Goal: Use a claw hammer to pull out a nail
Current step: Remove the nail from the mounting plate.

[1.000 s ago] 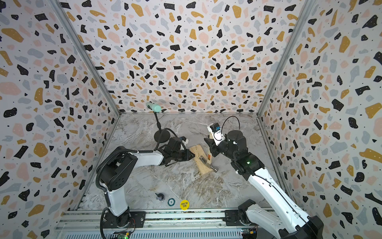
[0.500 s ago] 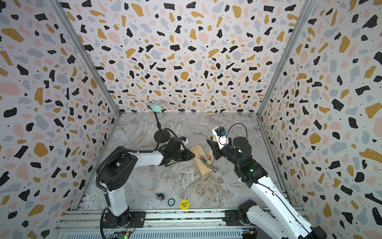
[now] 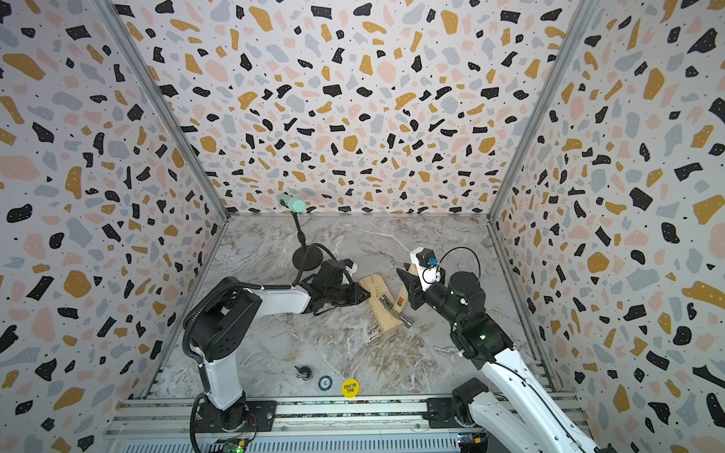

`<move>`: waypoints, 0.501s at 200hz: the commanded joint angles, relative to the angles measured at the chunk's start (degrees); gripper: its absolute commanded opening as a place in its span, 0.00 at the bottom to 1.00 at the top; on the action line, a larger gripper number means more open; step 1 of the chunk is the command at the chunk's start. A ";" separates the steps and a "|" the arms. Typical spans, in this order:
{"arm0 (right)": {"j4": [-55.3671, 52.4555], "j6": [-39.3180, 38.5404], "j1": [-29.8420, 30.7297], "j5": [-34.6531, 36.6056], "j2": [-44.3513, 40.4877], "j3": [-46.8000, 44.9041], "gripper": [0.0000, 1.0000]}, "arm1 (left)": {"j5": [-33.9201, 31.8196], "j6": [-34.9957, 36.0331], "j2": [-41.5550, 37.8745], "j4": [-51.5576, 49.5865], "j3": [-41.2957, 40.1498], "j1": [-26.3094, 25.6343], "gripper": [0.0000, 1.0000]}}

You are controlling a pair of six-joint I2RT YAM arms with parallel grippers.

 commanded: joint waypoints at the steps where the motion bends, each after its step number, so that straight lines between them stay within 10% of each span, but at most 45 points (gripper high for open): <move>1: 4.10 1.94 -0.10 -0.69 -1.64 -0.01 0.00 | 0.06 -0.06 1.69 -0.82 -1.18 0.18 0.19; 100: 4.87 3.88 -0.03 0.05 -5.86 -3.27 0.00 | -0.58 -0.49 2.18 -0.99 -1.70 0.18 0.19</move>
